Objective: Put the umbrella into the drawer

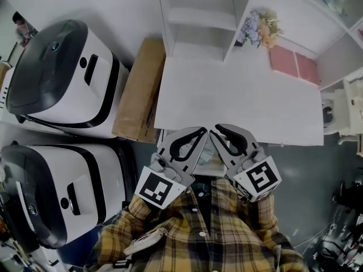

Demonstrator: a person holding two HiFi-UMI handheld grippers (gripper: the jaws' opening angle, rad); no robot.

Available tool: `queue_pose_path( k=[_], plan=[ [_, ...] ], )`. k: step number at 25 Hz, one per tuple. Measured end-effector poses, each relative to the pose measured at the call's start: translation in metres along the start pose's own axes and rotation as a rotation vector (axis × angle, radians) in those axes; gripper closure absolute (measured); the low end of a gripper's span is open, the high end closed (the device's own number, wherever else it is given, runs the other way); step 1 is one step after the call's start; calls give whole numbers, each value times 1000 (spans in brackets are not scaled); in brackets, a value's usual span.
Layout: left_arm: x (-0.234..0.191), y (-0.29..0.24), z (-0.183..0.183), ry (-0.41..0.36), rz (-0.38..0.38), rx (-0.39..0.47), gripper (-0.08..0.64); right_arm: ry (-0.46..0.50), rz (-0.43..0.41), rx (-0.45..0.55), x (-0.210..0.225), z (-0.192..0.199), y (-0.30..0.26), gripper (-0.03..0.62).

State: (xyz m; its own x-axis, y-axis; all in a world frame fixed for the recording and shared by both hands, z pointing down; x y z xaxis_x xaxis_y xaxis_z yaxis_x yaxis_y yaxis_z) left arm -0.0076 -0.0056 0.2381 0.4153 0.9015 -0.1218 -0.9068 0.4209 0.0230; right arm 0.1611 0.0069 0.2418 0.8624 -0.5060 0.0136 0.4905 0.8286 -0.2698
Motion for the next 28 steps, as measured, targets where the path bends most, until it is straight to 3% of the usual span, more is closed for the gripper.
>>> queue_pose_path(
  k=[7, 18, 23, 28],
  plan=[
    [1, -3, -8, -10, 44, -6, 535, -129, 26, 95, 8, -11, 18, 544],
    [3, -6, -10, -4, 93, -26, 535, -175, 44, 114, 11, -16, 26, 575],
    [0, -5, -12, 14, 93, -12, 535, -241, 23, 125, 12, -13, 27, 575],
    [-2, -3, -16, -3, 94, -14, 535, -229, 8, 110, 10, -12, 27, 575]
  ],
)
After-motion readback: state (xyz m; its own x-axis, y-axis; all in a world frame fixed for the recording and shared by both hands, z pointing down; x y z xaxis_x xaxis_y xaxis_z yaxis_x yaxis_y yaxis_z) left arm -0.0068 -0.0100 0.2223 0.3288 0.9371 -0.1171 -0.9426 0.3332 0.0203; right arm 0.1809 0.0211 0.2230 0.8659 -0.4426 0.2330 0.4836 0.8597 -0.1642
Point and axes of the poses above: the fingertips, and each gripper's own axes: y backward along the fingers, x to its right, z out of its underside, the point moved 10 cm from there along y, backward along the fingers, and after that the axes turned 9 degrees about z, right-handed, at the moved point
